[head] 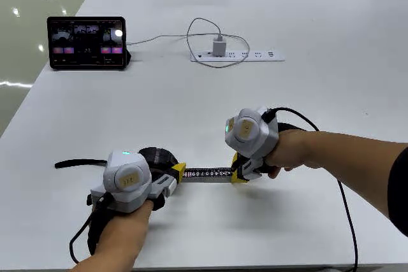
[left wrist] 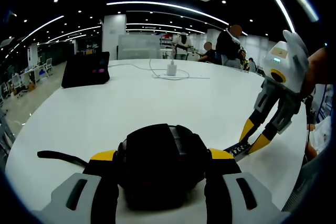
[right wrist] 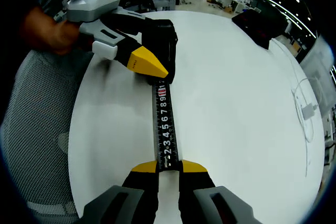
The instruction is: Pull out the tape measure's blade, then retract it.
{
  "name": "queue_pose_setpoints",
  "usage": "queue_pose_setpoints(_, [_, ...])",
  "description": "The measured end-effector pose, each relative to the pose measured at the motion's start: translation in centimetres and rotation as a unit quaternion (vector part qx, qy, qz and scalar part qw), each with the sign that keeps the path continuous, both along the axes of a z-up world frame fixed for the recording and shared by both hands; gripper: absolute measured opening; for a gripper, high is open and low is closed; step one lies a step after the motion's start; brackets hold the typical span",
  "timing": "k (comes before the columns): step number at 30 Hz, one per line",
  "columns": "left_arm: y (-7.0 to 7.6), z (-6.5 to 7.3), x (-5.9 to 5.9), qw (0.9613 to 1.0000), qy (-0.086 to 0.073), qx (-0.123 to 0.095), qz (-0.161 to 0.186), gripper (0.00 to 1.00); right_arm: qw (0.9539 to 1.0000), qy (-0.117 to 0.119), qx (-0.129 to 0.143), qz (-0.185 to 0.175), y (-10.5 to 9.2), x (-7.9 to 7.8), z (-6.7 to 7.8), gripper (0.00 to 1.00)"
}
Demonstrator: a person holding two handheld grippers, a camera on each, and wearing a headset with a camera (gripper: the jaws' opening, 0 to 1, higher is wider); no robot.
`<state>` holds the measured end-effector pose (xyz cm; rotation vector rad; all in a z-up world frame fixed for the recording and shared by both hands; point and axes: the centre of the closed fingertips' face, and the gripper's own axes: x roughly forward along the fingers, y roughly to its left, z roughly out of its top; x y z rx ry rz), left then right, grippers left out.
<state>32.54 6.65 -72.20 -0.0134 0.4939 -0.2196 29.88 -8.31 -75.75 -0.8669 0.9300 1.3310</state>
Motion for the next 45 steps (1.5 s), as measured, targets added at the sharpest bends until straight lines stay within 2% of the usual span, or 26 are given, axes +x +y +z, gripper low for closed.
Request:
queue_pose_setpoints(15, [0.0,0.0,0.0,1.0000,0.001,-0.001,0.000,0.62,1.0000,0.000,0.006,-0.001,0.6,0.0,0.0,0.10])
queue_pose_setpoints(45, [0.1,0.1,-0.2,0.9998,0.004,-0.019,-0.002,0.62,0.9996,0.002,0.028,-0.007,2.6,0.0,0.0,0.11])
